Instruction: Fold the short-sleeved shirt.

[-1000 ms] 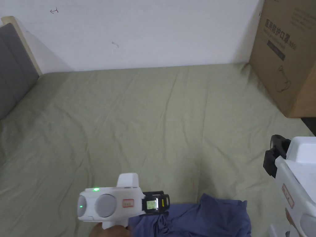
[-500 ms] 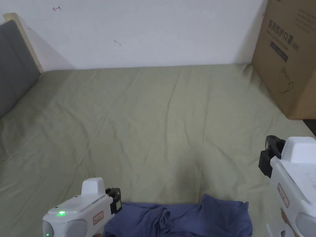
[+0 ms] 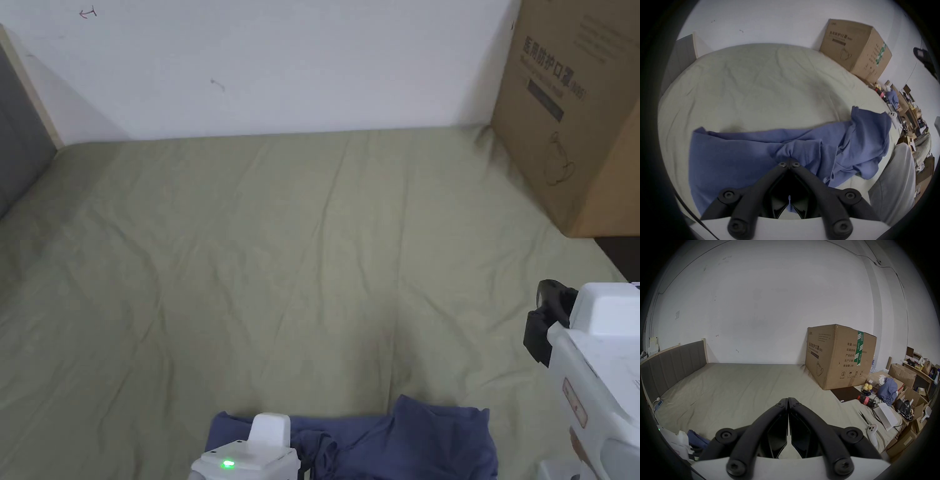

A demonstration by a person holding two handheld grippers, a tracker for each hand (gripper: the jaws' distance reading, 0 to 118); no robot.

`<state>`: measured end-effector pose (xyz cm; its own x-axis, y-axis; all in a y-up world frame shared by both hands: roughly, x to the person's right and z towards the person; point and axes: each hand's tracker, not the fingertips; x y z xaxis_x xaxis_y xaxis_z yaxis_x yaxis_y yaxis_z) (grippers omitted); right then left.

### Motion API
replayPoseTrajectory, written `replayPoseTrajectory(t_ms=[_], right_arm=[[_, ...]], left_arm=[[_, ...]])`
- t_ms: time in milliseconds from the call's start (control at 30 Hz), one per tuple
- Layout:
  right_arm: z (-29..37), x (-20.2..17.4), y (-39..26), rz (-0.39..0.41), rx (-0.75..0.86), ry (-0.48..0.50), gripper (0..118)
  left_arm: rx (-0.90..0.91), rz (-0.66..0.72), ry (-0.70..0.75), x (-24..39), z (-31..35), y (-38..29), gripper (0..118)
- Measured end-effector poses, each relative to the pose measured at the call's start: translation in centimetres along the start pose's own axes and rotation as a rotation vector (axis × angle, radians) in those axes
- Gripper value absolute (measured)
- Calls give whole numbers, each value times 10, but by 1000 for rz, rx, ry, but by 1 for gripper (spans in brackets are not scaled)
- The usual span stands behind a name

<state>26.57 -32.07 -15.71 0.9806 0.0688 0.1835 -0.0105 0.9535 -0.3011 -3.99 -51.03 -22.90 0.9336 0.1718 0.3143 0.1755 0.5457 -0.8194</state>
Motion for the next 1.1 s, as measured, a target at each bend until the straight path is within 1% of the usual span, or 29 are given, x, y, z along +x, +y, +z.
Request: replayPoseTrajectory(t_ms=[100, 133, 267, 367, 433, 600, 633, 667, 700, 733, 767, 800, 833, 933, 967, 1000, 1033, 1100], right_arm=[[1, 2, -1, -6, -2, -7, 0], [1, 3, -1, -6, -3, -8, 0], [2, 3, -1, -9, -6, -6, 0], [4, 2, 1, -1, -1, -5, 0], [4, 0, 2, 0, 2, -3, 0], [3, -6, 6, -6, 10, 4, 0], [2, -8, 6, -5, 9, 7, 0], [2, -9, 6, -3, 9, 9, 0], [1, -11, 6, -2, 8, 12, 0], [1, -12, 6, 0, 6, 15, 0], [0, -14, 6, 1, 4, 18, 0], [-1, -15, 6, 3, 1, 20, 0], [-2, -16, 6, 5, -2, 22, 0], [-4, -19, 4, 9, -10, 22, 0], [-5, -19, 4, 10, -16, 22, 0], [-5, -19, 3, 10, -19, 22, 0], [-6, -19, 3, 10, -23, 23, 0], [-7, -19, 2, 13, -29, 22, 0]], left_arm=[[-11, -17, 28, 6, -12, 4, 0], [-25, -4, 12, 6, -13, 5, 0], [0, 44, -25, -6, 8, 10, 0], [82, 122, -123, -27, 42, 20, 0], [122, 157, -155, -45, 68, 29, 0], [136, 319, -278, -115, 100, 42, 0], [123, 363, -310, -129, 101, 42, 2], [113, 401, -345, -143, 100, 42, 12], [96, 431, -355, -157, 97, 40, 28], [82, 453, -370, -167, 94, 38, 54], [56, 468, -382, -176, 89, 37, 88], [22, 484, -381, -183, 83, 34, 107], [-17, 488, -389, -186, 77, 33, 116], [-24, 495, -392, -195, 62, 26, 116], [-34, 497, -391, -195, 54, 24, 114], [-53, 491, -392, -196, 47, 22, 108], [-63, 483, -388, -195, 42, 21, 98], [-70, 466, -364, -193, 31, 18, 88]])
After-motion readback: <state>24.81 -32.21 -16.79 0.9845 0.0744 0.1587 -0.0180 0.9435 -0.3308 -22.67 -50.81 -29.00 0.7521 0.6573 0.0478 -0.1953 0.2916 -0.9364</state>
